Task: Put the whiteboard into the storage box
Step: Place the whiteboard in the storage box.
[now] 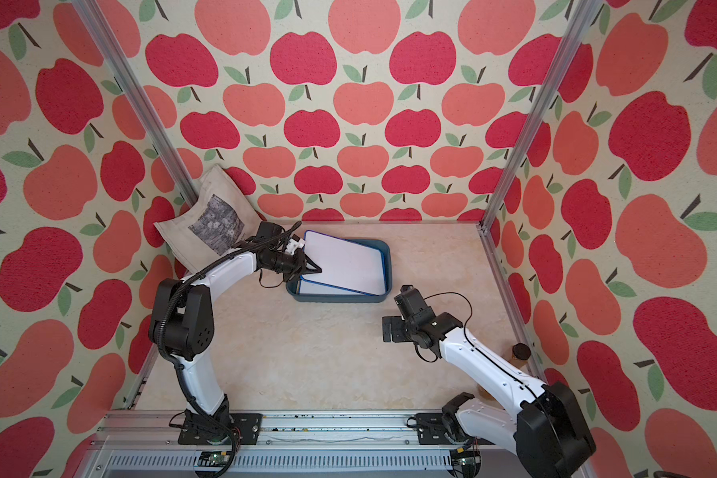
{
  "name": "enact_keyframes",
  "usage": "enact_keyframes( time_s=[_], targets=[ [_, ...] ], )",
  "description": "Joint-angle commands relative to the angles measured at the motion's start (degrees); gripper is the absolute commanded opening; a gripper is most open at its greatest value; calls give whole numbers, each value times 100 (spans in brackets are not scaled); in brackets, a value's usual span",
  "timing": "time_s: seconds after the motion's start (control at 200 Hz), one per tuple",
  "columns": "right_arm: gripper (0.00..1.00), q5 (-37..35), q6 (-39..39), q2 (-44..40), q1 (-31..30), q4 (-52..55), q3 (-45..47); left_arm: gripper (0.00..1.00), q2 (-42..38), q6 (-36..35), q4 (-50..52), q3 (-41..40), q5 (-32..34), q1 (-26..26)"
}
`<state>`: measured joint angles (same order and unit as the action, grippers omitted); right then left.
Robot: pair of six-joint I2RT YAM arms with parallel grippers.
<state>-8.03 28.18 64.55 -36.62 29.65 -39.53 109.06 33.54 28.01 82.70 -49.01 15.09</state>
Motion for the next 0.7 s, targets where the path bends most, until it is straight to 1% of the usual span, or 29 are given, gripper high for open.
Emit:
enact_keyframes(
  time_s=[0.0,0.065,0.265,0.695],
  targets=[
    [99,47,134,-83,32,-9,94,26,-171,-181,236,-34,97,60],
    [99,64,139,-70,36,-44,94,28,-149,-251,362,-9,209,55],
    [99,65,143,3,37,-47,75,31,-52,-464,744,98,665,73],
    [99,61,199,-158,37,5,94,32,-29,-483,767,106,690,106]
  ],
)
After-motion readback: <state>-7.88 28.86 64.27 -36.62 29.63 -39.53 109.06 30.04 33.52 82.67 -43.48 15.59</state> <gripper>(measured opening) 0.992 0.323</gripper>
